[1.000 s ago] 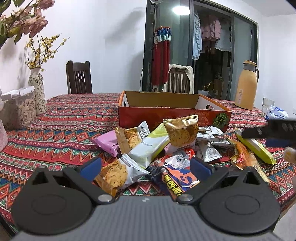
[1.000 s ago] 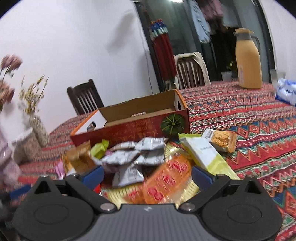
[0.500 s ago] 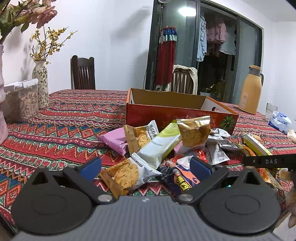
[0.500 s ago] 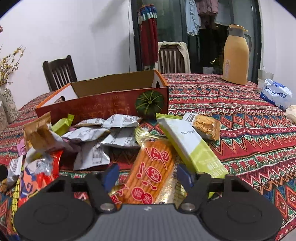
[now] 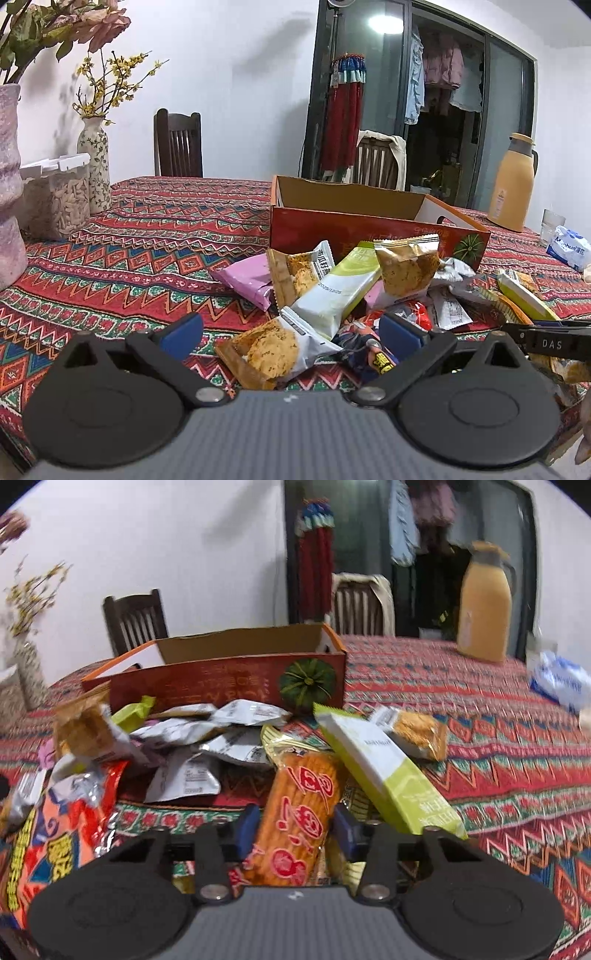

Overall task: Organize snacks
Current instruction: 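Grasp the cookie packet with the left tool while the right tool grasps the orange sausage pack, then carry both packets into the cardboard box and open both tools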

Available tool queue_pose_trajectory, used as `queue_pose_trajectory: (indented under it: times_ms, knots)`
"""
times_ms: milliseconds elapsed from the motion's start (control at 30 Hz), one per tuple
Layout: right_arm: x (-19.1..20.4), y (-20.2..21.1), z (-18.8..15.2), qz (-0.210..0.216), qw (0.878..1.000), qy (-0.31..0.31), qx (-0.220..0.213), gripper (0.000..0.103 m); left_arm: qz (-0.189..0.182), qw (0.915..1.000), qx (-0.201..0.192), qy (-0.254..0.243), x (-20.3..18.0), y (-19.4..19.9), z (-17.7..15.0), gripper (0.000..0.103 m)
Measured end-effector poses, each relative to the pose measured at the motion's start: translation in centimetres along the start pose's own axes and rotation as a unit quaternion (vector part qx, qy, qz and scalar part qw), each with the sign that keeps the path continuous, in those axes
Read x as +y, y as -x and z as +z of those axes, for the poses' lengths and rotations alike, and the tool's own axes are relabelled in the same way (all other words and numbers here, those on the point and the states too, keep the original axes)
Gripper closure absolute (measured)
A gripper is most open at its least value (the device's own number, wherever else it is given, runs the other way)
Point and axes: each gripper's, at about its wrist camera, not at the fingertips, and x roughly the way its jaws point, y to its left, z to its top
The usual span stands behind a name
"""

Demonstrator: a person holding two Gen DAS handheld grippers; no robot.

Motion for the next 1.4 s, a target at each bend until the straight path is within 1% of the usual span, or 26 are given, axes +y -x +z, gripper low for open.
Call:
queue_pose_trajectory:
  times_ms: [100,200,267,367,500,633,667,733,800,833,900,933,967,1100,1200,1400]
  knots:
    - [0.2,0.0,0.3,0.009,1.0,0.001,-0.014,0.074,0.004,1.0,0.001,-0.003,-0.1,0.0,0.1,0.0]
    - [-0.1,0.0,0.6,0.018,0.999,-0.009,-0.029,0.078,0.016,0.9997,-0.003,-0.017,-0.1,0.1,0.3,0.0]
    - [-0.1,0.2,0.8,0.027,0.999,-0.018,-0.041,0.078,0.028,0.9992,-0.005,-0.028,0.2,0.1,0.4,0.0]
    - [-0.1,0.8,1.0,0.041,0.997,-0.021,-0.062,0.078,0.032,0.9984,0.007,-0.046,0.9,-0.2,0.6,0.0]
    - [-0.1,1.5,1.3,0.053,0.995,-0.022,-0.084,0.078,0.026,0.9952,0.033,-0.089,0.9,-1.2,0.2,0.0]
    - [-0.3,2.0,1.2,0.061,0.994,-0.025,-0.091,0.078,0.013,0.993,0.058,-0.102,0.7,-2.6,-0.3,0.0]
    - [-0.3,2.1,1.1,0.063,0.993,-0.025,-0.092,0.078,0.011,0.9927,0.06,-0.104,0.7,-3.0,-0.4,0.001]
    - [-0.4,2.2,1.0,0.067,0.993,-0.027,-0.092,0.078,0.01,0.9914,0.064,-0.114,0.5,-3.8,-0.4,0.01]
    - [-0.4,2.3,0.9,0.07,0.993,-0.027,-0.094,0.078,0.005,0.9894,0.065,-0.13,0.3,-4.3,-0.2,0.028]
    - [-0.4,2.4,0.8,0.07,0.993,-0.026,-0.095,0.078,-0.005,0.9885,0.07,-0.134,0.3,-4.6,0.0,0.035]
    - [-0.4,2.5,0.8,0.071,0.993,-0.023,-0.097,0.078,-0.026,0.9875,0.086,-0.129,0.5,-4.9,0.1,0.058]
    - [-0.5,2.6,0.8,0.071,0.992,-0.023,-0.098,0.078,-0.035,0.9874,0.091,-0.124,0.7,-4.9,0.1,0.06]
    - [-0.5,2.7,0.8,0.071,0.992,-0.024,-0.099,0.078,-0.036,0.9883,0.089,-0.119,0.8,-4.8,0.1,0.062]
    - [-0.8,2.8,0.8,0.071,0.992,-0.026,-0.102,0.078,-0.025,0.9924,0.074,-0.095,1.4,-4.0,0.4,0.065]
    - [-0.8,2.9,1.0,0.07,0.992,-0.024,-0.106,0.078,-0.022,0.9951,0.054,-0.08,1.4,-3.3,1.4,0.068]
    - [-0.8,3.6,1.8,0.069,0.989,-0.021,-0.126,0.078,-0.027,0.9978,0.011,-0.059,0.6,-1.9,4.2,0.07]
